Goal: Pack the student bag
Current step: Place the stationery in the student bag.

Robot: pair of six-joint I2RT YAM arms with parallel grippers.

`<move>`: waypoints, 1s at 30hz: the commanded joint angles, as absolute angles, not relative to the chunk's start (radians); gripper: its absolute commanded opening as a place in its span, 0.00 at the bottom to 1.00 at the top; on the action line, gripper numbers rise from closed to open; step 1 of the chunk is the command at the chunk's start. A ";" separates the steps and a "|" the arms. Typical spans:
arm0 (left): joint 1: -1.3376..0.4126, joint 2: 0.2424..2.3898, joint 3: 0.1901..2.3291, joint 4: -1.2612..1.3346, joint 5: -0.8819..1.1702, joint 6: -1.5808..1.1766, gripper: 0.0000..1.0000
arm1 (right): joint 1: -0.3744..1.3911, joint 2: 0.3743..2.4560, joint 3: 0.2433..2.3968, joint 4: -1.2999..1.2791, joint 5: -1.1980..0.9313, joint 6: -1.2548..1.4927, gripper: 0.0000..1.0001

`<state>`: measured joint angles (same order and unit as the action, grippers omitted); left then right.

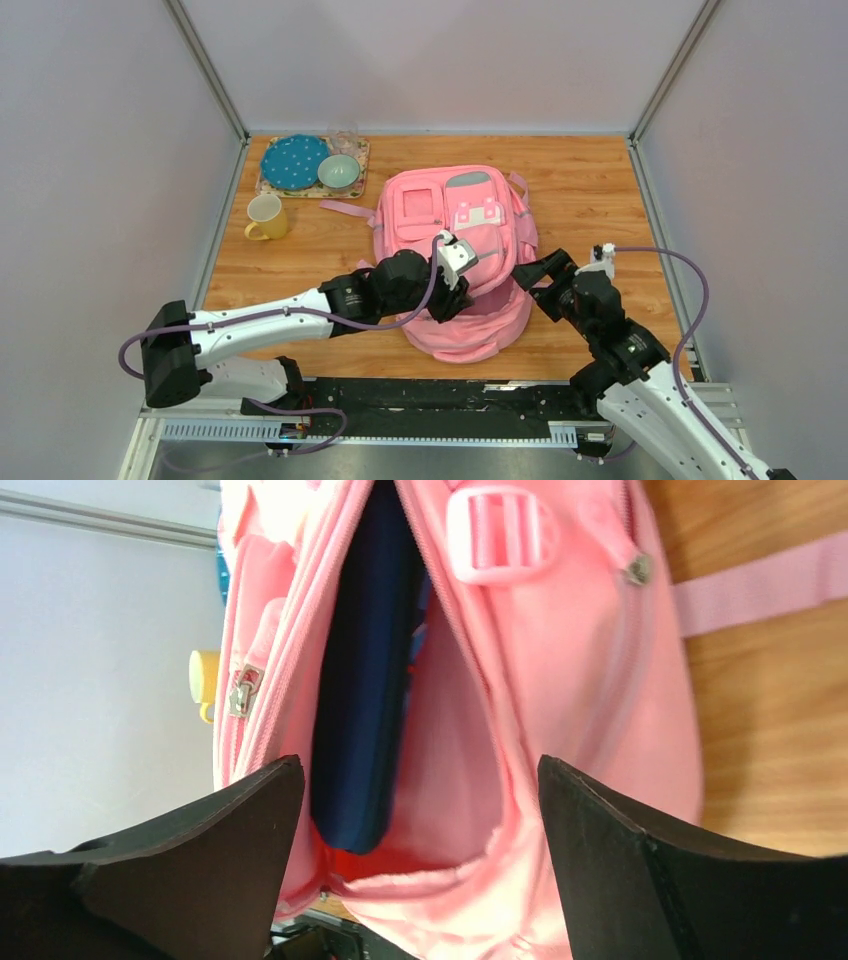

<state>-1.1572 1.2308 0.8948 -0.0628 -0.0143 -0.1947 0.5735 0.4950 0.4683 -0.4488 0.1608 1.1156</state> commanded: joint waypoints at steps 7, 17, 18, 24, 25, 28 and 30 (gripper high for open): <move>-1.170 0.977 0.778 -0.078 -0.082 -0.279 0.79 | 0.580 0.279 0.626 -0.828 0.236 1.063 0.89; -1.044 0.839 0.637 -0.294 -0.359 -0.414 0.80 | 0.584 0.259 0.571 -0.678 -0.019 1.078 0.74; -1.022 0.845 0.623 -0.290 -0.344 -0.440 0.80 | 0.595 0.297 0.571 -0.669 -0.021 1.087 0.71; -0.856 0.841 0.497 -0.187 -0.167 -0.546 0.77 | 0.800 0.337 0.609 -0.637 0.175 1.106 0.68; -0.842 0.839 0.486 -0.178 -0.140 -0.555 0.76 | 0.828 0.386 0.614 -0.623 0.190 1.111 0.68; -0.804 0.833 0.456 -0.147 -0.112 -0.580 0.75 | 0.981 0.474 0.629 -0.568 0.288 1.121 0.68; -0.787 0.824 0.434 -0.104 -0.078 -0.589 0.75 | 1.129 0.572 0.650 -0.537 0.408 1.146 0.68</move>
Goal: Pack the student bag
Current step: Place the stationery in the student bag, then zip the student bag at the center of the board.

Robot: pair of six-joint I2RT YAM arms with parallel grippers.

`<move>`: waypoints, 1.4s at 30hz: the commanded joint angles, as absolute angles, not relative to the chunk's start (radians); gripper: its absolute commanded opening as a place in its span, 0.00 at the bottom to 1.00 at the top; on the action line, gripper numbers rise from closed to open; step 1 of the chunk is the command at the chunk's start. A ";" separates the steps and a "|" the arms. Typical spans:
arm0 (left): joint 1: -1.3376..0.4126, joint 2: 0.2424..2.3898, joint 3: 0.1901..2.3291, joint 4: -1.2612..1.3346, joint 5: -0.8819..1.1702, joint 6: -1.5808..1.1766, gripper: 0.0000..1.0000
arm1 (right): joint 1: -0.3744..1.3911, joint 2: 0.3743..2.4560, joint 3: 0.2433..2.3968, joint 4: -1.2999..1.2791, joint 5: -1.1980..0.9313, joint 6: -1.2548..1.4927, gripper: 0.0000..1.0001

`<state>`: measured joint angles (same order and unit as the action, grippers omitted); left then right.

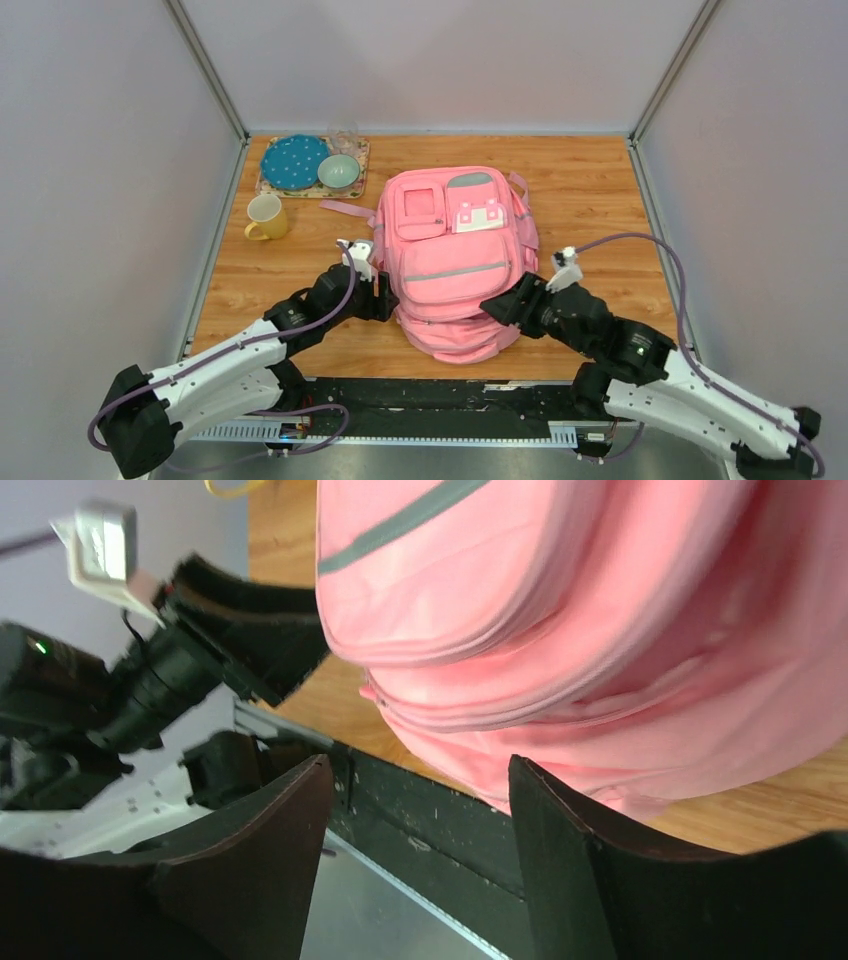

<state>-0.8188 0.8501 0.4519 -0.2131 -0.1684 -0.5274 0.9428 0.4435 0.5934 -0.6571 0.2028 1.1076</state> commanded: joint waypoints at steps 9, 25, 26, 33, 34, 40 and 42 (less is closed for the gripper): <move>-0.750 0.828 0.345 0.123 0.052 -0.683 0.75 | 1.293 0.908 0.664 -0.355 0.486 1.371 0.75; -0.735 0.943 0.310 0.376 0.184 -0.739 0.40 | 1.302 1.167 0.707 -0.242 0.417 1.709 0.61; -0.733 0.956 0.319 0.379 0.192 -0.733 0.35 | 1.302 1.167 0.703 -0.238 0.419 1.729 0.61; -0.735 0.966 0.341 0.397 0.248 -0.724 0.06 | 1.302 1.134 0.640 -0.213 0.436 1.871 0.54; -0.733 0.968 0.341 0.402 0.256 -0.721 0.05 | 1.302 1.131 0.638 -0.219 0.433 1.878 0.53; -0.733 0.969 0.362 0.423 0.328 -0.701 0.00 | 1.304 1.124 0.627 -0.299 0.442 1.982 0.44; -0.733 0.966 0.364 0.429 0.347 -0.699 0.00 | 1.304 1.127 0.633 -0.302 0.452 1.990 0.43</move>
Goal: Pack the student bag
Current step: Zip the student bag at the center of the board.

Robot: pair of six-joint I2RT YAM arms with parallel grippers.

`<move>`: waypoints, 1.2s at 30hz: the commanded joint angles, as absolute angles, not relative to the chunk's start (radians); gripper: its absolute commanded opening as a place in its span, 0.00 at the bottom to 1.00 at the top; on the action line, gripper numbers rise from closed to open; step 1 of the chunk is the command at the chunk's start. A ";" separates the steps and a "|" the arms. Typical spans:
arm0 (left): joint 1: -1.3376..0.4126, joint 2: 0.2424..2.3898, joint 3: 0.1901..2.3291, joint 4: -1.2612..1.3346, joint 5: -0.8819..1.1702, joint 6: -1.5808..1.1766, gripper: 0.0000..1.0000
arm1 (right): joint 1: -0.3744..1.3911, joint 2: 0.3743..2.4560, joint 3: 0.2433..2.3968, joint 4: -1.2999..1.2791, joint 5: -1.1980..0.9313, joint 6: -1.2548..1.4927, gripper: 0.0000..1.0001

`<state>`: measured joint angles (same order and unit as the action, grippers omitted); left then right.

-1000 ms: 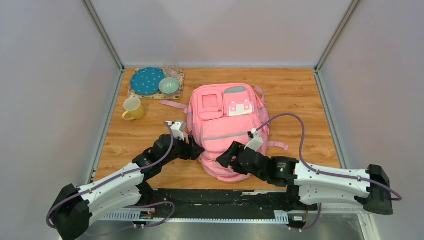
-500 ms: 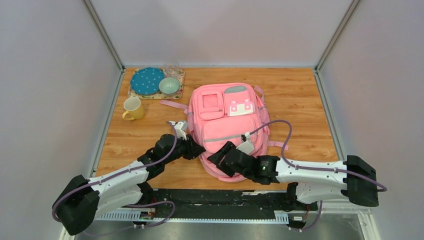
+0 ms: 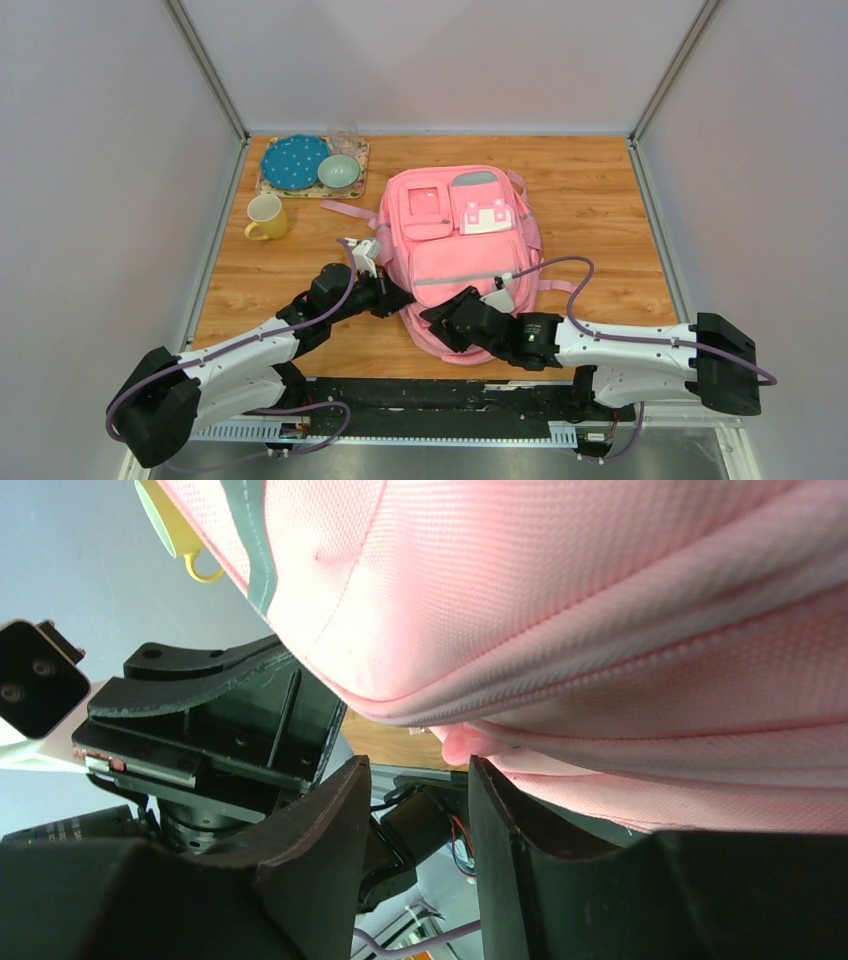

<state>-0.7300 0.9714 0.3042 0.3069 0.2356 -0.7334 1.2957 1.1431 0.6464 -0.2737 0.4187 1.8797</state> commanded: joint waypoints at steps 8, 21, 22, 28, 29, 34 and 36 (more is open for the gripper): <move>-0.733 0.959 0.374 0.397 0.354 -0.709 0.00 | 1.328 1.226 0.787 -0.540 0.529 1.911 0.42; -0.733 0.974 0.388 0.393 0.377 -0.735 0.00 | 1.404 1.359 0.858 -0.727 0.716 2.031 0.38; -0.733 0.973 0.388 0.394 0.380 -0.736 0.00 | 1.404 1.367 0.864 -0.735 0.727 2.037 0.37; -0.733 0.966 0.382 0.396 0.402 -0.749 0.00 | 1.401 1.414 0.911 -0.761 0.802 2.049 0.39; -0.735 0.963 0.379 0.396 0.403 -0.749 0.00 | 1.397 1.416 0.914 -0.764 0.816 2.048 0.40; -0.733 0.954 0.362 0.394 0.403 -0.756 0.00 | 1.396 1.375 0.916 -0.746 0.851 2.002 0.52; -0.735 0.951 0.357 0.399 0.402 -0.761 0.00 | 1.396 1.371 0.917 -0.753 0.862 2.003 0.53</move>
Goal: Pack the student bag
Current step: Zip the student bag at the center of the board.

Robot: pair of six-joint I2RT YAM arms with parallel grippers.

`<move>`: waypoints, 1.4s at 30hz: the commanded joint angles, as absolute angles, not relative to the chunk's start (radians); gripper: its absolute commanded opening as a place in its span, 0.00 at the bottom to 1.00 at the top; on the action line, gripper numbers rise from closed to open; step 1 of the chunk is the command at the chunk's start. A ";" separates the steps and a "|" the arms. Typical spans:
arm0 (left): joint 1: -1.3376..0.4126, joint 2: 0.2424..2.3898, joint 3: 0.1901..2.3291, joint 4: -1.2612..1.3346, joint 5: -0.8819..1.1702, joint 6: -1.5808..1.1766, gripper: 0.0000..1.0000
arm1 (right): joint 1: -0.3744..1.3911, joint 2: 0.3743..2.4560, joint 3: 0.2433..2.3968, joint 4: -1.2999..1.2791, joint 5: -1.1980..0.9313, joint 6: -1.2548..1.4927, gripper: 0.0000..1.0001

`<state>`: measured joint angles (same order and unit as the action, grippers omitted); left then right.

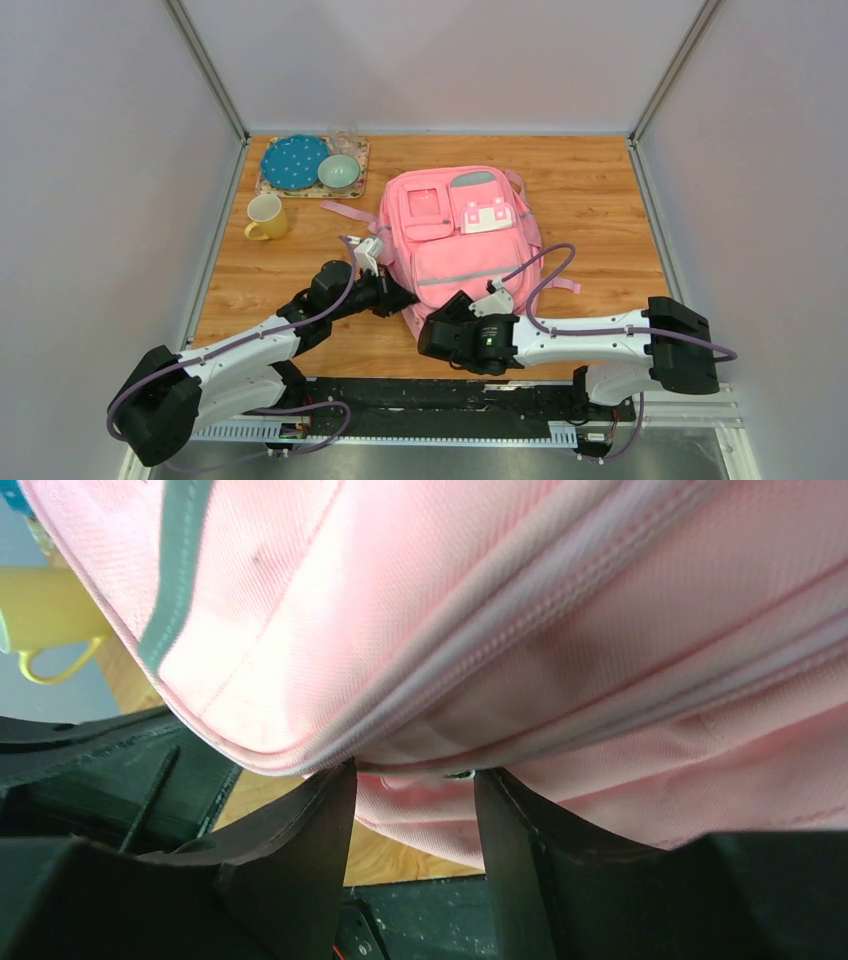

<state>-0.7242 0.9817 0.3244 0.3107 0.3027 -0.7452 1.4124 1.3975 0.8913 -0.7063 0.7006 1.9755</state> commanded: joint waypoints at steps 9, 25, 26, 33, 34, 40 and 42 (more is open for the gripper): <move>-0.735 0.957 0.348 0.431 0.450 -0.792 0.00 | 1.391 1.451 0.946 -0.695 0.848 1.974 0.47; -0.733 0.992 0.379 0.449 0.489 -0.793 0.00 | 1.428 1.497 0.962 -0.546 0.847 1.695 0.37; -0.735 0.994 0.380 0.452 0.494 -0.795 0.00 | 1.428 1.508 0.963 -0.548 0.841 1.704 0.36; -0.733 0.994 0.385 0.454 0.503 -0.799 0.00 | 1.434 1.514 0.997 -0.560 0.859 1.651 0.45; -0.735 0.994 0.387 0.454 0.502 -0.798 0.00 | 1.443 1.508 0.997 -0.558 0.867 1.649 0.49; -0.735 1.000 0.397 0.456 0.505 -0.799 0.00 | 1.454 1.471 0.956 -0.476 0.887 1.595 0.47; -0.733 0.999 0.397 0.456 0.506 -0.801 0.00 | 1.454 1.477 0.957 -0.521 0.893 1.655 0.45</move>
<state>-0.7063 1.0130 0.3317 0.3298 0.3496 -0.7742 1.4498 1.4944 0.9463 -0.6376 0.8246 1.6321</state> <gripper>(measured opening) 0.017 0.470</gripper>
